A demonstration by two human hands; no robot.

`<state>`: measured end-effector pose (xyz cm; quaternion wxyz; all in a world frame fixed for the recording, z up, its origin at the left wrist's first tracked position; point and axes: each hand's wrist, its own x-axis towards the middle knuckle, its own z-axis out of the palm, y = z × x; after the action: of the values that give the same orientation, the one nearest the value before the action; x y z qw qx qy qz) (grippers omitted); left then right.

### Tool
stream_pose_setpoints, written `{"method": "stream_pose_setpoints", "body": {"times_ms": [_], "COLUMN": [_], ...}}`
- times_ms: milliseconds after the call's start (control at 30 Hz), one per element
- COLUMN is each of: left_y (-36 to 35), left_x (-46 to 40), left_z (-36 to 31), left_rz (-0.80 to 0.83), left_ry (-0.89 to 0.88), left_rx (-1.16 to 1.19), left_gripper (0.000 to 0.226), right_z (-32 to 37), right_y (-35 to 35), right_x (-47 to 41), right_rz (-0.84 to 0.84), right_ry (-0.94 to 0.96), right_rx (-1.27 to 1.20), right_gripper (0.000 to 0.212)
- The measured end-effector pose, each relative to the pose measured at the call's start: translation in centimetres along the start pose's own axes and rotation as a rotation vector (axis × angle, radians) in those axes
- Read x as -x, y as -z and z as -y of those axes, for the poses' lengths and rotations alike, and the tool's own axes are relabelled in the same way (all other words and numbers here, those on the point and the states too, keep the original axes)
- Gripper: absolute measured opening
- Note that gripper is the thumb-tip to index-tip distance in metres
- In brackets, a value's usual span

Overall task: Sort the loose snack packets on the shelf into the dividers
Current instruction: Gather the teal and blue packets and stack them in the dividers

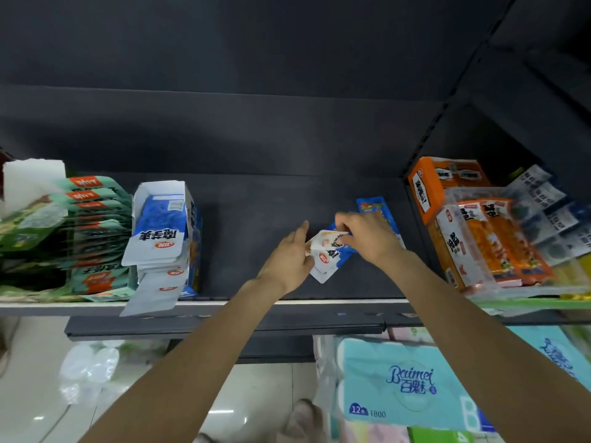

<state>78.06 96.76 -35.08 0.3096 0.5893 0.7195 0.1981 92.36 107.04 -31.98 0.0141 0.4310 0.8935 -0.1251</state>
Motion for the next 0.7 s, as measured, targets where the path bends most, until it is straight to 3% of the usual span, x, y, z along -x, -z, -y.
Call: {"method": "stream_pose_setpoints", "body": {"times_ms": [100, 233, 333, 433, 533, 700], "left_y": [2.3, 7.6, 12.0, 15.9, 19.2, 21.7], "left_x": [1.1, 3.5, 5.6, 8.0, 10.6, 13.1], "left_z": [-1.2, -0.7, 0.7, 2.7, 5.0, 9.6], "left_rz": [-0.138, -0.445, -0.469, -0.578, -0.731, -0.679], "left_ry": [0.048, 0.008, -0.034, -0.111, -0.231, -0.248], "left_rx": [0.396, 0.482, 0.451, 0.307, 0.115, -0.053], "left_gripper": [0.064, 0.052, 0.031, 0.004, 0.007, 0.012], "right_z": [2.9, 7.8, 12.0, 16.1, 19.8, 24.1], "right_y": [1.8, 4.0, 4.9, 5.2, 5.2, 2.4], "right_x": [0.3, 0.5, 0.3, -0.3, -1.0, -1.9], "right_rz": [-0.191, -0.300, -0.280, -0.276, -0.320, -0.341], "right_ry": [-0.043, 0.005, 0.082, 0.169, 0.304, 0.407], "right_rx": [-0.321, -0.764, -0.992, -0.914, -0.740, -0.544], "right_gripper": [0.021, 0.022, 0.016, 0.010, 0.021, 0.026]}}
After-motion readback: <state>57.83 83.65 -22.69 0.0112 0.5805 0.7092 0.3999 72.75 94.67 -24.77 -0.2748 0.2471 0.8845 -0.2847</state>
